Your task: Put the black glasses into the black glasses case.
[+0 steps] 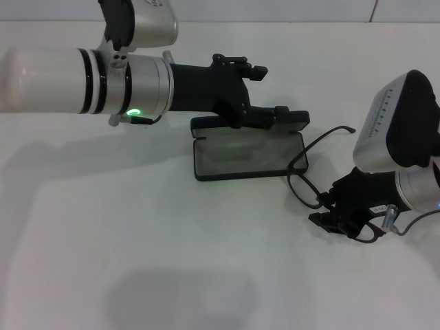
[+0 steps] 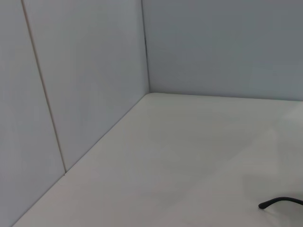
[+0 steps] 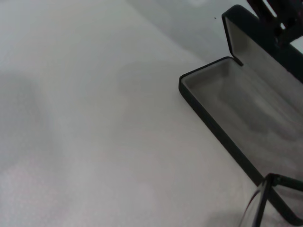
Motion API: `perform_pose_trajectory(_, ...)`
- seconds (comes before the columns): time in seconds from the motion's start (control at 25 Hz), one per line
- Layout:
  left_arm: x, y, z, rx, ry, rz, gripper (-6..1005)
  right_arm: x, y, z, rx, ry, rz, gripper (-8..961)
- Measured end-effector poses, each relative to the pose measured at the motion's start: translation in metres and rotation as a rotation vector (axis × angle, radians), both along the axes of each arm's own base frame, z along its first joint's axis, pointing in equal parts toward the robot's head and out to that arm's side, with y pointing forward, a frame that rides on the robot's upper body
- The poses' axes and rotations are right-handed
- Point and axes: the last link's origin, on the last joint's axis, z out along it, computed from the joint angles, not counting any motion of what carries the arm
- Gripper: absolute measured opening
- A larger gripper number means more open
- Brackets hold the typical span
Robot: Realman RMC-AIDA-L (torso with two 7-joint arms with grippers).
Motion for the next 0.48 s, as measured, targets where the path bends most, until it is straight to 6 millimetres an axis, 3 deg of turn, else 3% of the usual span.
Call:
perform_pose_trajectory(0.16, -0.001, 0.000, 0.000, 0.000, -0.001, 0.002, 782, 0.000, 0.000, 0.001, -0.002, -0.003, -0.001, 318)
perform_pose_trajectory(0.36, 0.000, 0.000, 0.001, -0.004, -0.012, 0.009, 780, 0.002, 0.004, 0.012, -0.002, -0.007, -0.026, 161)
perform_pose_trajectory(0.48, 0.002, 0.000, 0.002, -0.004, -0.029, 0.015, 779, 0.003, 0.003, 0.016, -0.012, -0.014, -0.032, 149)
